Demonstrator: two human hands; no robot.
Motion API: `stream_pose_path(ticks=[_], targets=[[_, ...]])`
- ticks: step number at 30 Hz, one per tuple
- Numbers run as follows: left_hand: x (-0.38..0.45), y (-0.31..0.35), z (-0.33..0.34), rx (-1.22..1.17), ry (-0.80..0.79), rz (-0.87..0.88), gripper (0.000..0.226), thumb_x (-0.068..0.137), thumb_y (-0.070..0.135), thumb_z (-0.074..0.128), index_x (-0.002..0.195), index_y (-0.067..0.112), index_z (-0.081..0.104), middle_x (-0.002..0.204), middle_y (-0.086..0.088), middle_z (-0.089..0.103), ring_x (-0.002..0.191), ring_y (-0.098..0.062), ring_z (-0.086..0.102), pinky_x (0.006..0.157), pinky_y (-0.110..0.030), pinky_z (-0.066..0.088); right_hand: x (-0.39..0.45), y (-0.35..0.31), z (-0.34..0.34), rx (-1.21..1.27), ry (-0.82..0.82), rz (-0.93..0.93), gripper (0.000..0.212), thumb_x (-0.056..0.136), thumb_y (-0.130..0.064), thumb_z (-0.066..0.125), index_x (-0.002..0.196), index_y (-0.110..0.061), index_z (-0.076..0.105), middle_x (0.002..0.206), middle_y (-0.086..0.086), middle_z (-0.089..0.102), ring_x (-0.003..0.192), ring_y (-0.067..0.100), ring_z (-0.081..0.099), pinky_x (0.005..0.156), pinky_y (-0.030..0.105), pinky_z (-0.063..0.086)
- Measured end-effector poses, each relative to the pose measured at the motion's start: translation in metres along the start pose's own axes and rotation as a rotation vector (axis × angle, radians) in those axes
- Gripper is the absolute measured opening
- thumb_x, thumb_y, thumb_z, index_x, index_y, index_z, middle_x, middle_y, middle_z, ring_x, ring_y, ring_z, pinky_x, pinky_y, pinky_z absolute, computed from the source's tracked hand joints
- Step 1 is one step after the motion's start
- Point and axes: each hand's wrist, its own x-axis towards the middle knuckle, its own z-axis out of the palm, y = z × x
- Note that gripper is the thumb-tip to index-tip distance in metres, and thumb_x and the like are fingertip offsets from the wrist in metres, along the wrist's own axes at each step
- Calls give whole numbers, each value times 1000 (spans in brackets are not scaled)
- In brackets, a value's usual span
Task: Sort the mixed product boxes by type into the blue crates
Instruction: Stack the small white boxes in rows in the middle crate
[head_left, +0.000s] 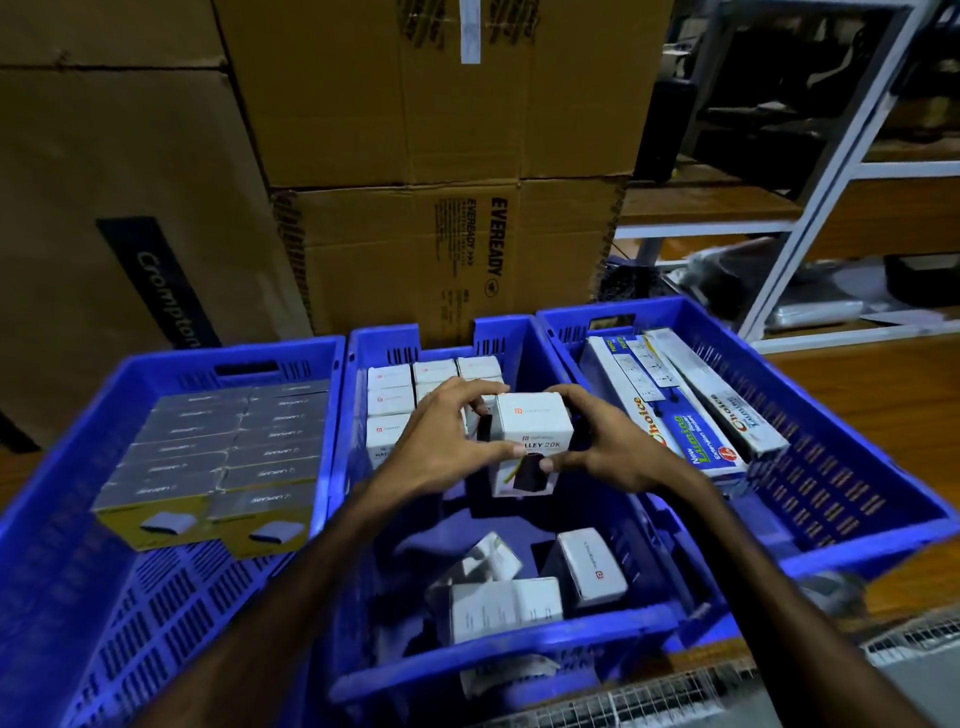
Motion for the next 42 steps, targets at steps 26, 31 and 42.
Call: stream_pose_path(ticks=[26, 31, 42], targets=[[80, -78, 38, 875, -199, 87, 67, 69, 57, 74, 121, 15, 66, 125, -4, 63, 114, -30, 53, 84, -43, 52, -10, 45, 20, -488, 357, 79, 64, 83, -35, 81, 142, -29, 56, 147, 1, 44, 137, 25, 44, 109, 51, 42], [79, -90, 47, 968, -175, 131, 65, 75, 56, 69, 129, 18, 63, 131, -7, 58, 119, -30, 50, 88, -45, 50, -9, 47, 21, -490, 371, 51, 60, 85, -32, 80, 140, -23, 58, 146, 4, 46, 135, 26, 47, 112, 43, 42], [72, -63, 79, 1154, -210, 396, 74, 74, 28, 76, 140, 6, 51, 134, -19, 51, 121, -38, 49, 94, -51, 43, -12, 44, 24, -489, 416, 63, 48, 90, -28, 75, 136, -21, 62, 146, 2, 48, 133, 24, 49, 110, 40, 43]])
